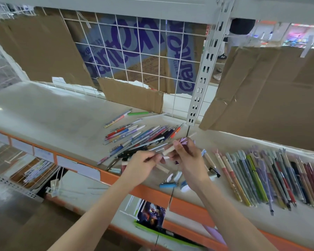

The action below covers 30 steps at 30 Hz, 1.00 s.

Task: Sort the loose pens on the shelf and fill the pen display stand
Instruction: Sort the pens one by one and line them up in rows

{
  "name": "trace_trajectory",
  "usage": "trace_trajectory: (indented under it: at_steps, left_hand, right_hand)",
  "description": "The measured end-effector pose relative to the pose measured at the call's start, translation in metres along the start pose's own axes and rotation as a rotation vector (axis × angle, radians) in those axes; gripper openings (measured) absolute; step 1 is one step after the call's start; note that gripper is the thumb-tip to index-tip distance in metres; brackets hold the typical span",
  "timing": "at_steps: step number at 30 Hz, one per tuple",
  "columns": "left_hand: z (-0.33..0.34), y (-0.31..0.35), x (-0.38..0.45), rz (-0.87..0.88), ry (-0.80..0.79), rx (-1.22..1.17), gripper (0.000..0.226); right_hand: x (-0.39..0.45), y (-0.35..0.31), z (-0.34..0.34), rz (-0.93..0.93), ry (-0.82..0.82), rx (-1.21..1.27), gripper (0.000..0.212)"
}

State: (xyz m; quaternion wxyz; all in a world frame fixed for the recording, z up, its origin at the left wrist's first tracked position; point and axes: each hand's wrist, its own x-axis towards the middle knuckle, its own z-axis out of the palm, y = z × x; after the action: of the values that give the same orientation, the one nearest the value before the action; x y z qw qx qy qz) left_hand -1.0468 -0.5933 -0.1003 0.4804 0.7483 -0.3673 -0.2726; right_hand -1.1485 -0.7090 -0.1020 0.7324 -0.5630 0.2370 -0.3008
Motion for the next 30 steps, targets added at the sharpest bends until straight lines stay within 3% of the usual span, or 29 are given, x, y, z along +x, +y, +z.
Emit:
trace_trajectory:
  at_steps: [3, 5, 7, 11, 13, 15, 18, 21, 24, 27, 30]
  left_hand:
    - [0.012, 0.000, 0.000, -0.266, -0.124, -0.412, 0.022]
    - [0.017, 0.002, 0.002, -0.327, -0.173, -0.412, 0.022]
    - [0.022, 0.008, 0.008, -0.305, -0.180, -0.329, 0.021]
    - [0.029, 0.027, 0.023, -0.096, -0.160, -0.076, 0.022]
    - [0.026, 0.030, 0.026, -0.003, -0.153, 0.080, 0.019]
    - [0.018, 0.027, 0.028, 0.050, -0.108, 0.204, 0.013]
    - [0.005, 0.014, 0.029, 0.064, -0.049, 0.231, 0.011]
    - [-0.003, 0.002, 0.028, 0.060, 0.029, 0.225, 0.011]
    - [-0.010, -0.012, 0.031, 0.126, 0.130, 0.407, 0.012]
    - [-0.016, -0.021, 0.032, 0.173, 0.152, 0.536, 0.011]
    - [-0.016, -0.025, 0.031, 0.213, 0.139, 0.620, 0.010]
  right_hand:
    - [-0.002, 0.002, -0.010, -0.012, -0.004, -0.082, 0.018]
    - [-0.004, 0.002, -0.016, -0.023, 0.006, -0.094, 0.021]
    - [-0.005, 0.000, -0.020, -0.037, 0.027, -0.058, 0.018]
    - [0.002, -0.013, -0.033, -0.058, 0.022, -0.057, 0.006]
    - [0.008, -0.024, -0.051, -0.114, 0.131, -0.280, 0.004]
    - [0.013, -0.032, -0.078, -0.190, 0.258, -0.721, 0.010]
    - [0.011, -0.029, -0.110, -0.121, 0.255, -1.165, 0.020]
    - [0.004, -0.017, -0.122, 0.037, 0.139, -1.279, 0.016]
    - [0.004, -0.014, -0.126, 0.073, 0.128, -1.363, 0.024]
    - [0.006, -0.013, -0.124, 0.112, 0.080, -1.522, 0.039]
    - [0.008, -0.014, -0.114, 0.146, 0.126, -1.553, 0.039]
